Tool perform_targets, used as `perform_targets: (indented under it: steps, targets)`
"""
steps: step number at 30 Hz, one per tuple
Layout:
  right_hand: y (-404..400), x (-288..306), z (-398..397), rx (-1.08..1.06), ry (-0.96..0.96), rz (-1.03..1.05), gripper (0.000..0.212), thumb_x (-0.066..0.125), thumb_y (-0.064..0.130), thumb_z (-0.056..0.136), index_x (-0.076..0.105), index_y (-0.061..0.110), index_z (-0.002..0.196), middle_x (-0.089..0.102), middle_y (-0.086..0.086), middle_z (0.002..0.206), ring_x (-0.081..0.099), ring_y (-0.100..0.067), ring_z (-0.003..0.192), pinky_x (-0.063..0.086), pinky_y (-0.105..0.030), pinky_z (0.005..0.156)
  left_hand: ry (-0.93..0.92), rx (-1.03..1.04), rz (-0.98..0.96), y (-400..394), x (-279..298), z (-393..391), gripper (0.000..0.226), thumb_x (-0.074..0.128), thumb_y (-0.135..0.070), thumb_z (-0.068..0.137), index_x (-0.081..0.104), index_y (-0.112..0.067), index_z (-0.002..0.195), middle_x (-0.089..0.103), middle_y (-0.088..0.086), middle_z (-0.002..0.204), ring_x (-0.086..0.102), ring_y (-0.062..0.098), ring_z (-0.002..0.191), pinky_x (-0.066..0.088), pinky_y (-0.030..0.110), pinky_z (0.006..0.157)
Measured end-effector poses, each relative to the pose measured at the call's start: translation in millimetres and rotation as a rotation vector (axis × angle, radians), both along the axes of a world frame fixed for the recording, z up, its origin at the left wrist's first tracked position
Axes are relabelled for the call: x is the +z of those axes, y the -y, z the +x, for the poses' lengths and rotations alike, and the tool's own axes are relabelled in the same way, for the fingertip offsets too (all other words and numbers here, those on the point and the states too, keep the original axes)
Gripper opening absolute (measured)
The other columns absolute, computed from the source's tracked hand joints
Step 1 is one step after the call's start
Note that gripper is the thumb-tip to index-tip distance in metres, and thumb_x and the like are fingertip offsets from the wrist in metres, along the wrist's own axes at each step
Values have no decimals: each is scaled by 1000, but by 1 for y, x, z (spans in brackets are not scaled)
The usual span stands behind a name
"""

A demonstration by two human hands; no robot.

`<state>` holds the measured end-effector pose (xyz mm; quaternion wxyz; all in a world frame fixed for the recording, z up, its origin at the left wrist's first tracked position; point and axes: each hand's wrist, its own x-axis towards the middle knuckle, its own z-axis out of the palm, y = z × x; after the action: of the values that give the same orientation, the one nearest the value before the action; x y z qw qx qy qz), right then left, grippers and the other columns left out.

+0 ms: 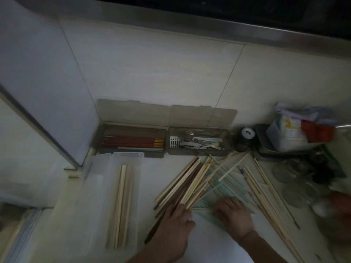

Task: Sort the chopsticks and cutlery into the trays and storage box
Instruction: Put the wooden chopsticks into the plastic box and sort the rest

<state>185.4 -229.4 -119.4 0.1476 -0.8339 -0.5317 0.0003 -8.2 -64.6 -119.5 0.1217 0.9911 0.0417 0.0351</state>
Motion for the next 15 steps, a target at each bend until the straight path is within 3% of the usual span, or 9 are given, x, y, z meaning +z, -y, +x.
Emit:
perform_targets:
  steps: [3,10,13,15]
  targets:
    - [3,-7,2,-47,-59,-63,23,74,27,68,65,29,88,64,10,85,56,-21,81,52,-34,65,-17,8,27,1,4,-2,34,66,-44,51,68,-31,82,60,-12,104,46,18,115,52,44,93]
    - [-1,0,11,-44,-124,-140,21,70,27,60,60,34,77,59,13,80,56,-21,77,45,-28,61,-74,-5,118,3,15,-6,32,65,-46,52,68,-30,79,62,-11,104,51,19,112,49,49,96]
    - [-3,16,15,-79,-134,-111,19,67,24,61,62,34,76,61,17,78,58,-19,76,49,-32,61,-82,-8,129,2,16,-7,26,49,-42,63,67,-30,77,62,-10,103,56,19,110,53,51,92]
    - [-12,33,17,-89,-184,-17,14,65,22,72,68,31,82,62,18,81,59,-11,76,50,-24,69,-47,-19,133,1,9,-10,32,39,-42,64,67,-31,77,62,-10,99,60,19,107,55,51,89]
